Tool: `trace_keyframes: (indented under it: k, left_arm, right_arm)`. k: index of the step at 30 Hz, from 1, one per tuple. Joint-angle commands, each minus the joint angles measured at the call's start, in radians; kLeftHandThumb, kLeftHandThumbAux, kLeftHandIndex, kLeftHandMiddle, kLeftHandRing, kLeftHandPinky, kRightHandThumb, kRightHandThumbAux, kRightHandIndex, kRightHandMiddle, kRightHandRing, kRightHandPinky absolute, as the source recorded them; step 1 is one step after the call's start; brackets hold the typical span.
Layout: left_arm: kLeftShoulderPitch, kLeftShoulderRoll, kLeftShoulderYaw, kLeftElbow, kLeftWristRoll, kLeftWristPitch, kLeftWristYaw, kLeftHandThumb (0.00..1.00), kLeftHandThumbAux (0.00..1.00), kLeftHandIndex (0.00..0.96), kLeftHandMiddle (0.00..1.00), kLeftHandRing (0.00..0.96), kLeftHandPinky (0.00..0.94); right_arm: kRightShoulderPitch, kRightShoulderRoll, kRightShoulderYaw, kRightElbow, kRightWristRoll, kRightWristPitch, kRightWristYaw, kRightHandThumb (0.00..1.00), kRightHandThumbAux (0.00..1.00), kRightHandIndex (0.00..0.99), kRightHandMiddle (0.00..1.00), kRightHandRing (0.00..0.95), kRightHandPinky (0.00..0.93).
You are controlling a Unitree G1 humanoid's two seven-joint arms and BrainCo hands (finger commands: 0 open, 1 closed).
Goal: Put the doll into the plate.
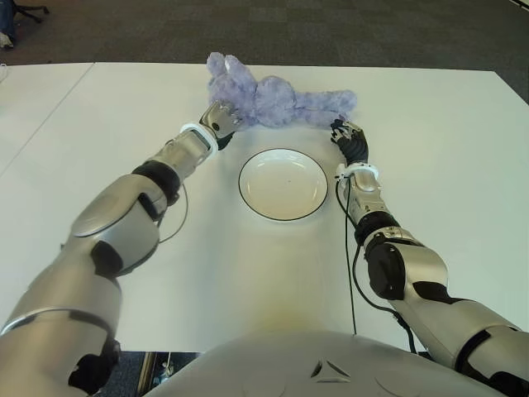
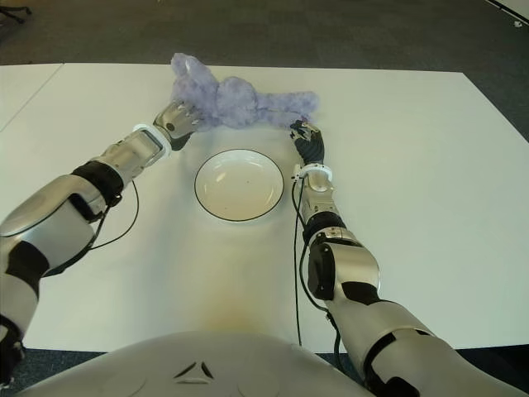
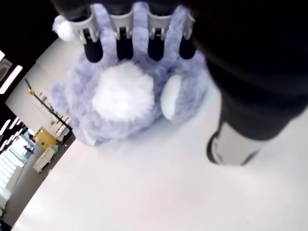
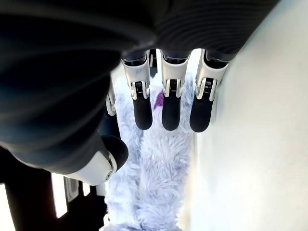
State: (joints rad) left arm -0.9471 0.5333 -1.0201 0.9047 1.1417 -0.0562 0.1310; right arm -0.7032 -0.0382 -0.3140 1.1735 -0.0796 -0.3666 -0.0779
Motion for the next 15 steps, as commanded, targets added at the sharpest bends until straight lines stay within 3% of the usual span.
trace_keyframes:
  k: [1, 9, 15]
  left_arm:
    - [0.139, 0.184, 0.062, -0.376, -0.011, -0.047, -0.206, 0.193, 0.697, 0.006, 0.069, 0.066, 0.000]
    - [0.268, 0.350, 0.190, -0.744, -0.085, -0.051, -0.418, 0.196, 0.700, 0.000, 0.073, 0.070, 0.000]
    - [0.386, 0.451, 0.296, -0.972, -0.163, -0.062, -0.502, 0.261, 0.658, 0.006, 0.079, 0.091, 0.000]
  right_arm:
    - [0.220, 0.025, 0.017, 0.161, -0.017, -0.022, -0.093, 0.688, 0.738, 0.397, 0.162, 0.141, 0.148]
    - [0.219, 0.016, 0.043, 0.163, -0.032, -0.001, -0.106, 0.685, 0.739, 0.397, 0.156, 0.145, 0.180]
    - [0.222, 0.011, 0.059, 0.163, -0.042, -0.002, -0.123, 0.680, 0.741, 0.396, 0.157, 0.158, 0.191]
